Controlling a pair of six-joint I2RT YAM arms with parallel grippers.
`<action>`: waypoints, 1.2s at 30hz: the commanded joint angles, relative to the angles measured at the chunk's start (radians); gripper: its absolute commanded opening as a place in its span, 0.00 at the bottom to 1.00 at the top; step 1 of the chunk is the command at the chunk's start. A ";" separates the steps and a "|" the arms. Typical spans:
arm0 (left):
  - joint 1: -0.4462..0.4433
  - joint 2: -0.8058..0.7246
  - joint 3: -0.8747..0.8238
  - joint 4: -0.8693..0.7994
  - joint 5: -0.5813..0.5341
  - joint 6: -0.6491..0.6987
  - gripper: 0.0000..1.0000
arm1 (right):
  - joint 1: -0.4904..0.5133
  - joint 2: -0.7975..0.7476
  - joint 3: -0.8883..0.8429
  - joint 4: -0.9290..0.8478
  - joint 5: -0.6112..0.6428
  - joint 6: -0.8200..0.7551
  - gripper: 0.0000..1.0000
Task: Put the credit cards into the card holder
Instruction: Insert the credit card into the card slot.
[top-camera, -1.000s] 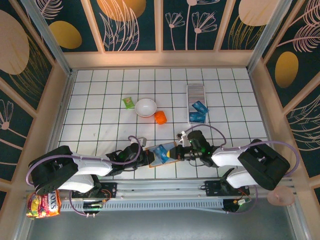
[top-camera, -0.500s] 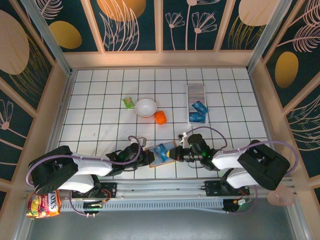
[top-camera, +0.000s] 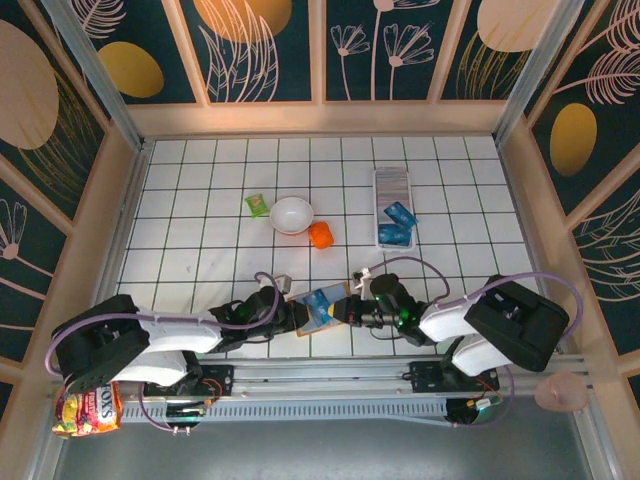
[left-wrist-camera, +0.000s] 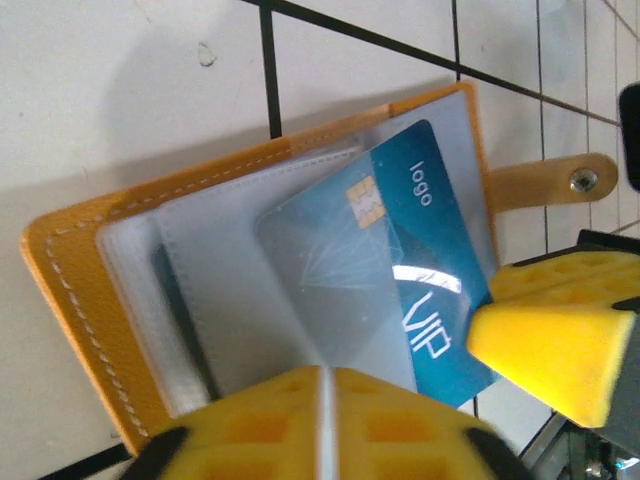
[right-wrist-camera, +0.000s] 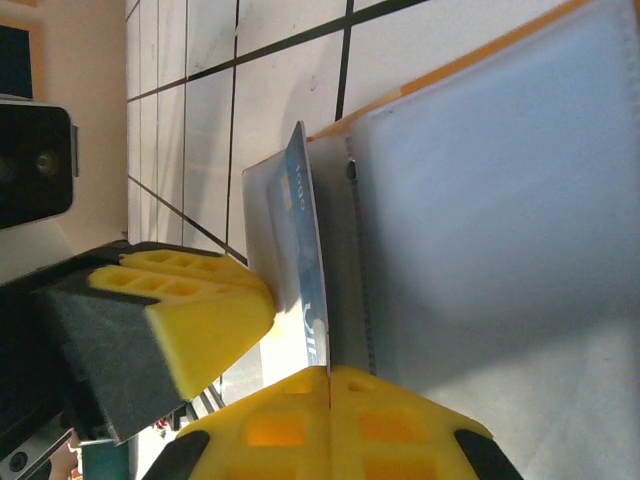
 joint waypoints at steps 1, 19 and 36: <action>-0.004 -0.062 0.004 -0.118 -0.045 -0.018 0.25 | 0.014 0.009 0.018 -0.045 0.018 -0.004 0.01; -0.003 -0.115 -0.032 -0.245 -0.151 -0.053 0.32 | 0.057 -0.014 0.132 -0.299 0.082 -0.087 0.12; -0.003 -0.096 -0.044 -0.145 -0.105 -0.049 0.31 | 0.137 0.022 0.269 -0.479 0.116 -0.160 0.33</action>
